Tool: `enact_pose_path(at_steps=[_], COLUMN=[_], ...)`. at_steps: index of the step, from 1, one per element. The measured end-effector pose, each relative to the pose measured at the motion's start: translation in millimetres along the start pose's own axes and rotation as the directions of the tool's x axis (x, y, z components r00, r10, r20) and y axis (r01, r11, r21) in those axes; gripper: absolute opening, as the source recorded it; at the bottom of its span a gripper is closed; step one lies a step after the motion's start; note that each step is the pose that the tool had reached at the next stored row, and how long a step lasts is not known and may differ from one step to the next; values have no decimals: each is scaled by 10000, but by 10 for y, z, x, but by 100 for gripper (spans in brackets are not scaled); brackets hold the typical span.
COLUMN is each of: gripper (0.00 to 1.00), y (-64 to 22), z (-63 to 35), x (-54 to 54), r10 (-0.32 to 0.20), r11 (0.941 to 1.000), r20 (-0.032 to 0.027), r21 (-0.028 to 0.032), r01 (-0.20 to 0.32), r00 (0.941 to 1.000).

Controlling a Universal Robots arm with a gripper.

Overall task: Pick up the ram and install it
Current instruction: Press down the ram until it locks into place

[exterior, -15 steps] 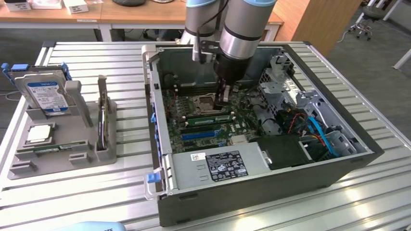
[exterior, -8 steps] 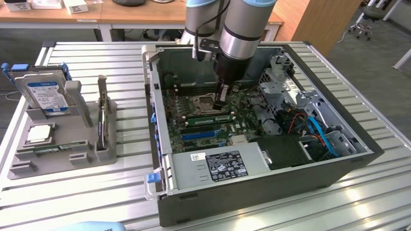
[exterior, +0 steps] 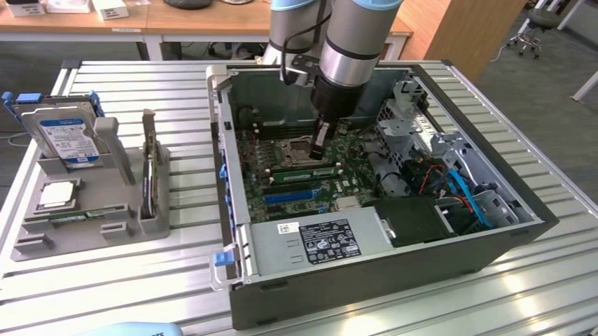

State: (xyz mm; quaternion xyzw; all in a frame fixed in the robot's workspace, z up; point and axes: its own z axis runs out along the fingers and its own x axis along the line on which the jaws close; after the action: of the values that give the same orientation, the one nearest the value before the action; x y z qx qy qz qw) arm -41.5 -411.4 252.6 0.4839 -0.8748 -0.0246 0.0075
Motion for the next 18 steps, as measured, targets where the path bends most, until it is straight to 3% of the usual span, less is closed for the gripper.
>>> enact_pose_path(at_steps=[4,9,14,18], gripper=[10,10,10,10], y=[0,0,0,0], z=[1,2,3,3], x=[0,0,0,0], r10=[704,1562,2407,3084], r11=[9975,9877,9706,9512], r20=[36,80,124,160], r21=[6,10,11,9], r01=[-704,-1562,-2408,-3085], r00=[9975,9877,9705,9511])
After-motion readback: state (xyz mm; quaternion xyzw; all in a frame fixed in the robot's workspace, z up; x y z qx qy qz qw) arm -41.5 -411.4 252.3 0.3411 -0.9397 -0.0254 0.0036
